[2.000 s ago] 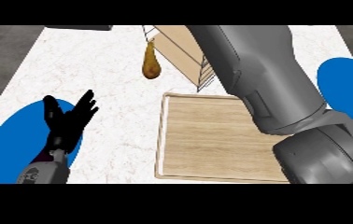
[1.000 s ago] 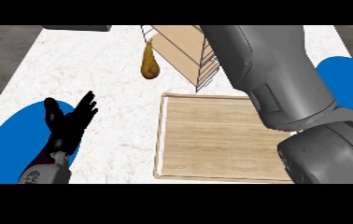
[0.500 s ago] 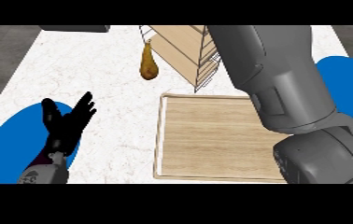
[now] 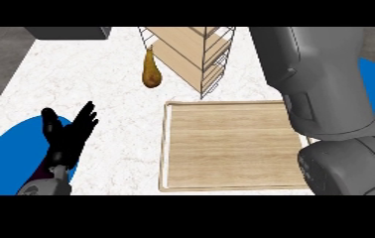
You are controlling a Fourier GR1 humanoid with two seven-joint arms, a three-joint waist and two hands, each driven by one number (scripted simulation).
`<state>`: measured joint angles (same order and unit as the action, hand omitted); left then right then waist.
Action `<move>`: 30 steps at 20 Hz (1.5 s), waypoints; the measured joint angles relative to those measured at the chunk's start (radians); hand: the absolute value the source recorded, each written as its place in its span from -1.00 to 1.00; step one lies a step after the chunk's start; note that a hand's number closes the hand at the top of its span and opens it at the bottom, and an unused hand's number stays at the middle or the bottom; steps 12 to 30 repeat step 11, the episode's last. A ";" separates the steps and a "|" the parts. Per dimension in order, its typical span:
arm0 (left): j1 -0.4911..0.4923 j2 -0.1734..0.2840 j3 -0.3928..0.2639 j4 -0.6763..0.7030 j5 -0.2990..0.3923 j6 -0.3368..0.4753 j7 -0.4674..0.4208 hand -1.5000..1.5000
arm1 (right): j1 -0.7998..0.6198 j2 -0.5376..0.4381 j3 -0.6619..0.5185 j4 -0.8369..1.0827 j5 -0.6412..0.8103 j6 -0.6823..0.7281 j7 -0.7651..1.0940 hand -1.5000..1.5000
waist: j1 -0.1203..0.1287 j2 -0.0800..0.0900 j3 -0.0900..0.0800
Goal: Pick the bell pepper from the tray and place it in the tiered shelf
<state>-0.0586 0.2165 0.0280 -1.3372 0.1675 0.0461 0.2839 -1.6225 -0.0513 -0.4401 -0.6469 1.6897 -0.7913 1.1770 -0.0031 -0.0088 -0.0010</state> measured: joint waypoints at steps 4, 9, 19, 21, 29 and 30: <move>0.025 0.006 0.008 -0.010 0.006 -0.002 0.004 0.00 | 0.024 0.015 -0.035 -0.129 0.086 0.007 0.040 -1.00 | -0.019 -0.012 0.000; 0.037 0.009 0.017 -0.003 0.009 -0.007 -0.003 0.00 | 0.074 0.042 -0.034 -0.304 0.102 0.039 0.072 -1.00 | -0.029 -0.020 0.002; 0.033 0.013 0.023 0.003 0.014 -0.011 0.000 0.00 | 0.106 0.046 -0.014 -0.376 0.081 0.056 0.076 -1.00 | -0.032 -0.023 0.002; 0.033 0.013 0.023 0.003 0.014 -0.011 0.000 0.00 | 0.106 0.046 -0.014 -0.376 0.081 0.056 0.076 -1.00 | -0.032 -0.023 0.002; 0.033 0.013 0.023 0.003 0.014 -0.011 0.000 0.00 | 0.106 0.046 -0.014 -0.376 0.081 0.056 0.076 -1.00 | -0.032 -0.023 0.002; 0.033 0.013 0.023 0.003 0.014 -0.011 0.000 0.00 | 0.106 0.046 -0.014 -0.376 0.081 0.056 0.076 -1.00 | -0.032 -0.023 0.002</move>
